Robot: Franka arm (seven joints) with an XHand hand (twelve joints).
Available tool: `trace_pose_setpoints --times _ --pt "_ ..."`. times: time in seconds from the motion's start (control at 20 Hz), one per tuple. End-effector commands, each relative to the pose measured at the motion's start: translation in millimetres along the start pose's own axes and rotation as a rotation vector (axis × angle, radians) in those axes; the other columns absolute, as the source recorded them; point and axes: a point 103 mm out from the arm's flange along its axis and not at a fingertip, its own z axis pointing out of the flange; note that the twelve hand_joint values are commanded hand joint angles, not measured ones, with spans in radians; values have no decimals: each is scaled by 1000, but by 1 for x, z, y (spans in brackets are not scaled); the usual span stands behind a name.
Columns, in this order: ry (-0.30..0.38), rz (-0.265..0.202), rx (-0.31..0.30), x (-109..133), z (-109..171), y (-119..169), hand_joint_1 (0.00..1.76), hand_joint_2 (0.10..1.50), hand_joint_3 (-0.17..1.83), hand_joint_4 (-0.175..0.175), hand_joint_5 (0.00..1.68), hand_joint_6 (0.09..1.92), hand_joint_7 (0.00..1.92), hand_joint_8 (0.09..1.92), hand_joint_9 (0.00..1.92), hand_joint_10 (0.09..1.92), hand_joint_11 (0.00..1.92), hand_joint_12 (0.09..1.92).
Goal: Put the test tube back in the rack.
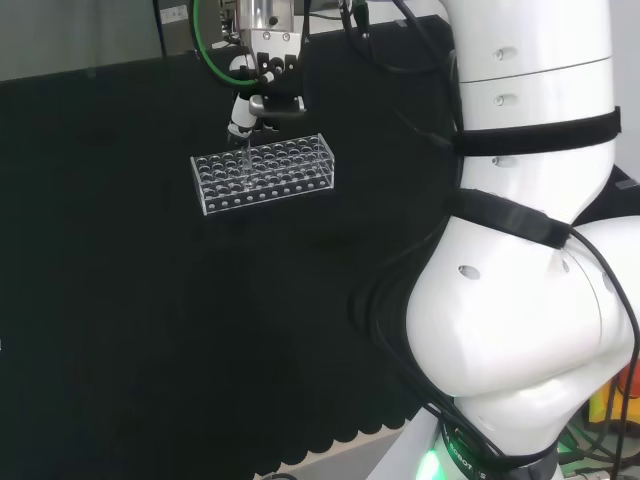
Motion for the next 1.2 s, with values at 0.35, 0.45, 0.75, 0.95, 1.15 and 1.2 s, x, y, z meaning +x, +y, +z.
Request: trace_pose_setpoints --times 0.35,0.45,0.75,0.95,1.15,1.2 --pt "5 -22 38 5 28 11 1231 652 628 -175 1340 525 1740 498 1700 774 1352 832" --pt "4 -24 45 5 31 11 1231 652 628 -175 1340 525 1740 498 1700 774 1352 833" --pt "47 -27 84 6 33 12 1230 649 636 -175 1339 530 1731 507 1693 784 1345 849" --pt "88 -57 153 -1 31 13 1204 703 582 -175 1094 708 1304 692 1418 815 1055 1223" --pt "97 -57 144 2 26 13 1122 548 832 -128 693 791 813 898 1052 803 677 1421" --pt "97 -56 142 4 26 14 1114 536 846 -117 652 795 753 913 999 803 642 1433"
